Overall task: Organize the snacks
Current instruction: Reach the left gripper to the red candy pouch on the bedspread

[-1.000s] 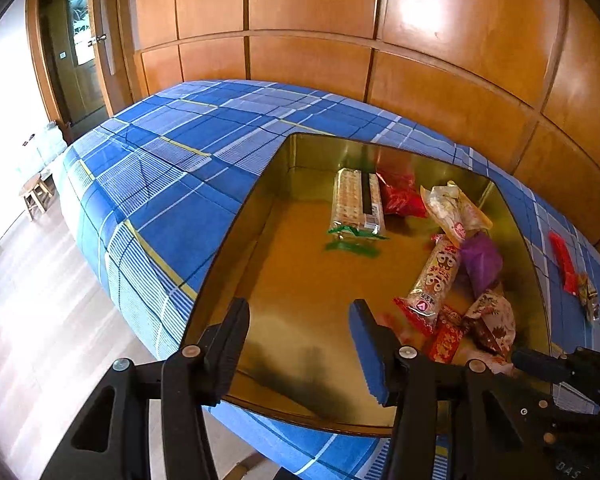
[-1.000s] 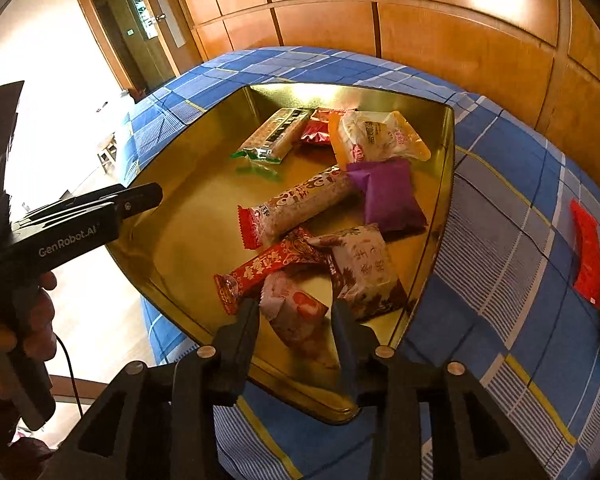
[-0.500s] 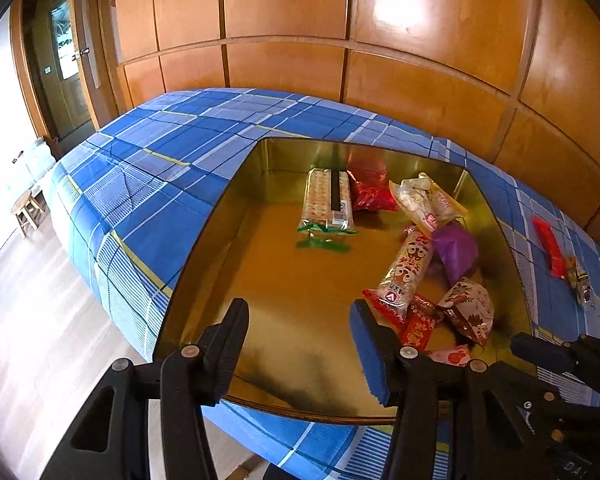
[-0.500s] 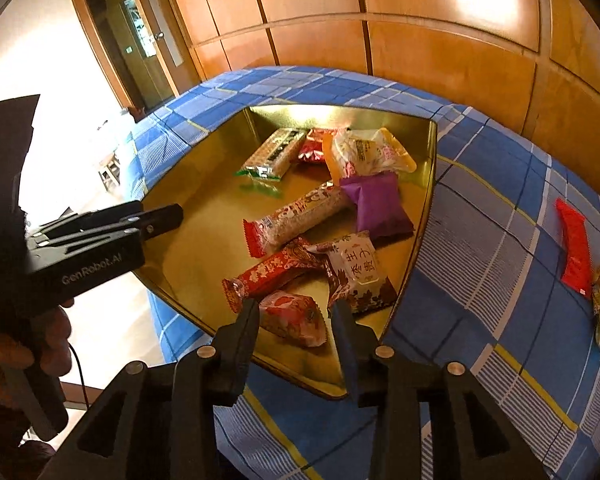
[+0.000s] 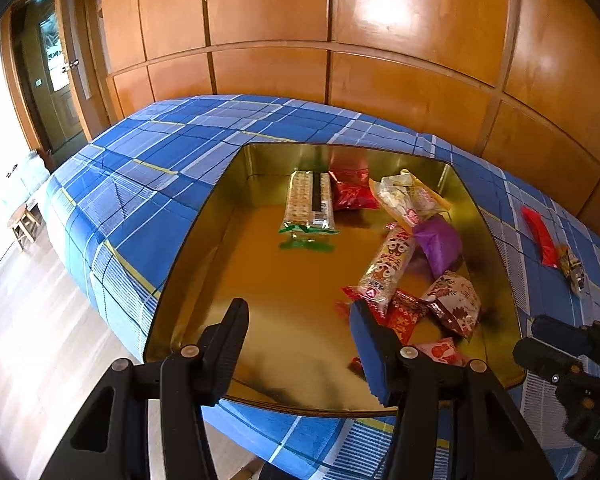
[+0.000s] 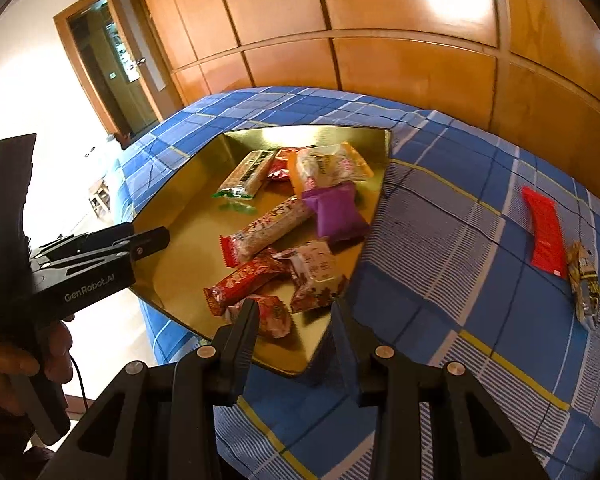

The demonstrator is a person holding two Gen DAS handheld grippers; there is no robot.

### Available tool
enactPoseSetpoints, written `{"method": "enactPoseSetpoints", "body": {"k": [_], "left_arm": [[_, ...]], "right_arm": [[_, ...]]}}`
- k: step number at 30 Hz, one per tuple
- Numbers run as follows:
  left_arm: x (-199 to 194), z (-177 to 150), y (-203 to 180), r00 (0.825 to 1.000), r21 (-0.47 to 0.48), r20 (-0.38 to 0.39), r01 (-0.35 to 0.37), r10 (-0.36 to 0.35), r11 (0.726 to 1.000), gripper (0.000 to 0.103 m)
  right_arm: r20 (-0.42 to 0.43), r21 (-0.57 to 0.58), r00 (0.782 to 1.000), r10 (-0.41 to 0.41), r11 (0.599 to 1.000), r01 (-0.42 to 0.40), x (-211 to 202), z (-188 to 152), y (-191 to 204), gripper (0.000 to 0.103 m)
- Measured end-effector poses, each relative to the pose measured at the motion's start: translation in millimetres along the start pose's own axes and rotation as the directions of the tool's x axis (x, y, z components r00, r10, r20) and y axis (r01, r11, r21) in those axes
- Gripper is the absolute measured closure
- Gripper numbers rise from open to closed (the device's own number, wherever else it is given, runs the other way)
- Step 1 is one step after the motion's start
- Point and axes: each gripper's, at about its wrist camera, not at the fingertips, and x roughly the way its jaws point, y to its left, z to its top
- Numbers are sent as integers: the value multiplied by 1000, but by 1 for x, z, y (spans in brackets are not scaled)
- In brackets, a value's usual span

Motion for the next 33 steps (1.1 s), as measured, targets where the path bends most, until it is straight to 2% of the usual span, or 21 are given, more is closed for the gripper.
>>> {"method": "enactPoseSetpoints", "body": {"k": [9,18,22,33], "left_arm": [[-2,-1,-11,1000,34,3,11,-11,999,49],[-3,-1,-29,1000,82,-2,30,-30,996,49],[-4,0,-38,999,105,-4,39,-39,994,49],[-5,5,-73,997,189,-9,77,-77,979,49]], "right_arm": [[28,42,999,-41,998,39,-13,-1,-23,65],[45,82,987,-154,985,150,-37,1,-72,65],[45,102,973,-227,970,221,-52,0,-103,65],[5,168,916,-402,903,395,-91,-8,-195,66]]}}
